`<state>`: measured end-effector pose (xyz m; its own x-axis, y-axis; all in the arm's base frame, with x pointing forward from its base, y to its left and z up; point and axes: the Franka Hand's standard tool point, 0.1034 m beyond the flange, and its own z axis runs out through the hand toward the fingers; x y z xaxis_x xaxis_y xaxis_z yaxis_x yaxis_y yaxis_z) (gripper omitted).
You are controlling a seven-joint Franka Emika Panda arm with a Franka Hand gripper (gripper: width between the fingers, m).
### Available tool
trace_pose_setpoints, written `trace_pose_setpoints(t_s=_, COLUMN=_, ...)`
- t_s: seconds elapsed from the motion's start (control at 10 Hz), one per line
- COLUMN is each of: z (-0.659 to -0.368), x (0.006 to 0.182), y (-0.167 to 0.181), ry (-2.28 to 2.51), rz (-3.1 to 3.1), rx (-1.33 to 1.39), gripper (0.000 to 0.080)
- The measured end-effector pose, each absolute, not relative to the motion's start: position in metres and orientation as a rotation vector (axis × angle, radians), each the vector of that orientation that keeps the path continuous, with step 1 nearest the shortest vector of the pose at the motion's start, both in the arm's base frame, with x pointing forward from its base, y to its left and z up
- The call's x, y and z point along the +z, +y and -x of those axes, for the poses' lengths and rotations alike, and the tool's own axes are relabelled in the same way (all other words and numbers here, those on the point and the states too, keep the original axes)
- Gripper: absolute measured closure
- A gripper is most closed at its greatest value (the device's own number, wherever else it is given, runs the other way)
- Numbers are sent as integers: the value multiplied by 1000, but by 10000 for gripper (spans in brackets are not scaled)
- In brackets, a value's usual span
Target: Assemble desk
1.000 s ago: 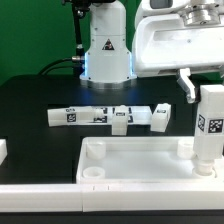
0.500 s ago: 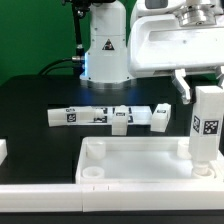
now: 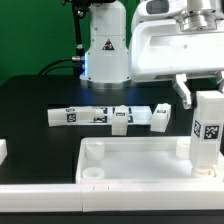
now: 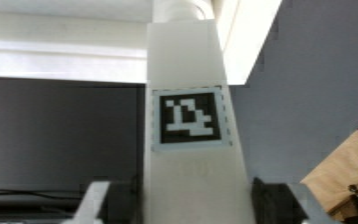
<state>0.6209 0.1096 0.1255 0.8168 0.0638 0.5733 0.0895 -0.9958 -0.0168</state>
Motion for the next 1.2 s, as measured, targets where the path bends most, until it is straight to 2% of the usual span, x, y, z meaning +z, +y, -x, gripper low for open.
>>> trace_pose_setpoints(t_s=1.0, z=-623, x=121, y=112, ry=-83, rz=2935, rx=-995, gripper=514)
trace_pose_setpoints(t_s=1.1, z=-623, x=121, y=112, ry=-83, rz=2935, rx=-995, gripper=454)
trace_pose_setpoints(t_s=1.2, z=-623, x=121, y=112, ry=-83, rz=2935, rx=-994, gripper=270)
